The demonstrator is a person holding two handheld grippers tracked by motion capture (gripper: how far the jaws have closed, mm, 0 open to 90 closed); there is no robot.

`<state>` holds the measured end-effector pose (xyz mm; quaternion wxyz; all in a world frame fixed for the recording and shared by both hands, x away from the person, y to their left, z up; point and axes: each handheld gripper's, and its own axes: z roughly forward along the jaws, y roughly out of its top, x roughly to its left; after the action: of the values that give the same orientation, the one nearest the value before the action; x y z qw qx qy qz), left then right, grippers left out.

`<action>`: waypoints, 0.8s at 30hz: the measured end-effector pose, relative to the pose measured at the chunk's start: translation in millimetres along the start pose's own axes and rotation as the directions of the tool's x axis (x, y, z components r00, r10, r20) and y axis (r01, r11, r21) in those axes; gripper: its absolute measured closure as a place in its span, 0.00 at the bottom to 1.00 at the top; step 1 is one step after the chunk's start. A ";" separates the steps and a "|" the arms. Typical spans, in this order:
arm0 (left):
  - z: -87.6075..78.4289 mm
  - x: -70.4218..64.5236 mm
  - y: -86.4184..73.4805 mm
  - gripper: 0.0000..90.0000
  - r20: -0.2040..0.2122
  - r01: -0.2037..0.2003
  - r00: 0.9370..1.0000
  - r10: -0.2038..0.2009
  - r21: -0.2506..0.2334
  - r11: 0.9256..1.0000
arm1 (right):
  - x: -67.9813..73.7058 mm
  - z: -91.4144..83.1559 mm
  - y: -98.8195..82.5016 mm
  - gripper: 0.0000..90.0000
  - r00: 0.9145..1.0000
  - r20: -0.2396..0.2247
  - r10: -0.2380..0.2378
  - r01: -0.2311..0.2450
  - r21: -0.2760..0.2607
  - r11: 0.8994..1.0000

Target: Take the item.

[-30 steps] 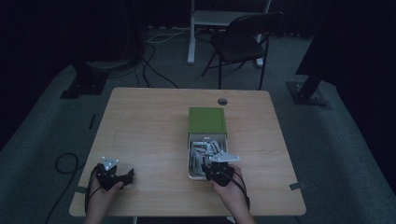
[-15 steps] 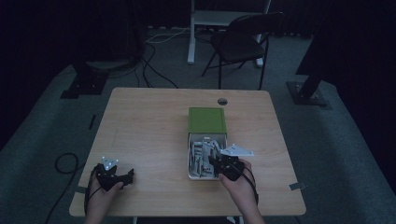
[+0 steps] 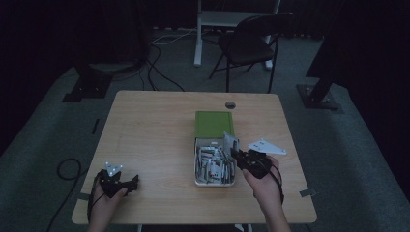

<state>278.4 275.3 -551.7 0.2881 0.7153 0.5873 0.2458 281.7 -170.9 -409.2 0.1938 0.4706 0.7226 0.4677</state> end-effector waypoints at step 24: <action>0.1 0.0 -0.1 0.11 0.000 0.001 1.000 -0.001 -0.001 1.000 | -55.9 -21.1 -15.0 0.95 0.990 0.117 0.083 -0.076 -0.066 0.995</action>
<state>278.4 275.3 -551.8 0.2888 0.7150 0.5873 0.2459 286.0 -231.2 -420.8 0.2324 0.5201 0.6756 0.4680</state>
